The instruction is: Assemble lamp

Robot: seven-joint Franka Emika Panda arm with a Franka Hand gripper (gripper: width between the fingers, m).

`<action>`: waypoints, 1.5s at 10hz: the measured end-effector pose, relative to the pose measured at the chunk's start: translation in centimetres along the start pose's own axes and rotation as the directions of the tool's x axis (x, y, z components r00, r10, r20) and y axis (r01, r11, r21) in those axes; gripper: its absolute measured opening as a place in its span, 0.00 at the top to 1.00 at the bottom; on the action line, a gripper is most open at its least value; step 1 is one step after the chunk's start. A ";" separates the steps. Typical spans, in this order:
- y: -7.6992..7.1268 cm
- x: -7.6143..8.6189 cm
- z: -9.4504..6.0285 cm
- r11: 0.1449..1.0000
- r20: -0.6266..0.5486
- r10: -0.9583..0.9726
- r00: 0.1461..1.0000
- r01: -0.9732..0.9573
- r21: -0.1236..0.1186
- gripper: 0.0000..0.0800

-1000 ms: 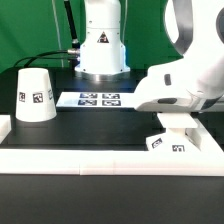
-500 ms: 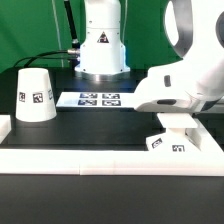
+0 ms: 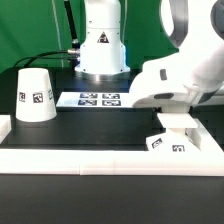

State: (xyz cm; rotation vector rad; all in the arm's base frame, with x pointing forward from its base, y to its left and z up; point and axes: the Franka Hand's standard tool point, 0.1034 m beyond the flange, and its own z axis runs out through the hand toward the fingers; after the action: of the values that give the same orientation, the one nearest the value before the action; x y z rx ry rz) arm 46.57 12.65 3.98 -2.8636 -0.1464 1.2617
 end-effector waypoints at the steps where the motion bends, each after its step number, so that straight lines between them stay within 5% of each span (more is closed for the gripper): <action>1: 0.3 -0.7 -0.8 1.000 0.003 -0.005 1.000 0.005 0.004 0.28; 5: 1.5 -3.0 -4.3 1.000 -0.001 -0.002 1.000 0.002 0.020 0.28; 10: 1.4 -0.8 -5.0 1.000 -0.323 0.002 0.946 0.005 0.020 0.28; 14: 1.8 -0.5 -6.1 0.998 -0.589 -0.059 0.806 0.055 -0.024 0.28; 15: 1.9 -0.3 -7.5 0.997 -0.658 -0.073 0.750 0.064 -0.037 0.28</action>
Offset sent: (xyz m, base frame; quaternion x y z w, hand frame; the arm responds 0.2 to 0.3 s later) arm 0.0087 -0.0130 0.0491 0.0107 0.0327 -0.0150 0.9993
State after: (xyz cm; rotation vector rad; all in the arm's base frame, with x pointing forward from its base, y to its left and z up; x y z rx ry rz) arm 52.05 10.91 9.24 -3.0681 -0.2408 0.1682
